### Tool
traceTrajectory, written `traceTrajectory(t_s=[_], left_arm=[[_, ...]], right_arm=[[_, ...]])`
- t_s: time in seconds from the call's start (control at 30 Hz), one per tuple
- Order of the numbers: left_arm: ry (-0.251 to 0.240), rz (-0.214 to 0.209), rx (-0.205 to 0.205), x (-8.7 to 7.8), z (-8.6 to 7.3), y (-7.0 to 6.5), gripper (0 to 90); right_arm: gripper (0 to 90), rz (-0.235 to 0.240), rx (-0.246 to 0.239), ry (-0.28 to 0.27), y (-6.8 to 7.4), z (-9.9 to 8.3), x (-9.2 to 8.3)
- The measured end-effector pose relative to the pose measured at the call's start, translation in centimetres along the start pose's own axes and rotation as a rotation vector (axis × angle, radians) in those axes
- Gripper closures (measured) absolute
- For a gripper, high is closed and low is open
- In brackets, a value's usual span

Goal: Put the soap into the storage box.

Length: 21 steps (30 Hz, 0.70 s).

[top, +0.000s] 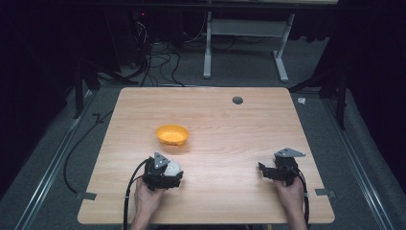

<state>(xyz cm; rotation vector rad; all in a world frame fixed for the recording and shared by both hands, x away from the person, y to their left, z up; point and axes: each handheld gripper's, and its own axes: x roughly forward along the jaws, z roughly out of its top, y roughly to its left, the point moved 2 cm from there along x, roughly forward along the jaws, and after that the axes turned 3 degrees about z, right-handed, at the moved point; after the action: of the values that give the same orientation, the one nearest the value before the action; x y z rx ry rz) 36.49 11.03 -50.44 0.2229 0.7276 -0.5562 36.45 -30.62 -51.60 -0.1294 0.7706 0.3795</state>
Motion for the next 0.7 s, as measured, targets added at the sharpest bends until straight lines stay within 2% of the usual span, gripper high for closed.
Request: traceTrajectory(t_s=[0.07,0.23,0.37,0.53,0.7], left_arm=[[0.009,0.020,0.004,0.3,-0.1,-0.1,14.8],[0.017,0.020,-0.005,0.7,-0.4,-0.1,15.4],[0.035,0.028,0.009,1.0,-0.5,-0.2,16.0],[0.038,0.039,0.006,1.2,-0.6,-0.3,17.4],[0.028,0.034,-0.003,1.3,-0.6,-0.3,18.5]], right_arm=[[22.2,0.000,0.000,0.000,0.0,0.0,0.0],[22.2,0.000,0.000,0.000,0.0,0.0,0.0],[22.2,0.000,0.000,0.000,0.0,0.0,0.0],[22.2,0.000,0.000,0.000,0.0,0.0,0.0],[22.2,0.000,0.000,0.000,0.0,0.0,0.0]])
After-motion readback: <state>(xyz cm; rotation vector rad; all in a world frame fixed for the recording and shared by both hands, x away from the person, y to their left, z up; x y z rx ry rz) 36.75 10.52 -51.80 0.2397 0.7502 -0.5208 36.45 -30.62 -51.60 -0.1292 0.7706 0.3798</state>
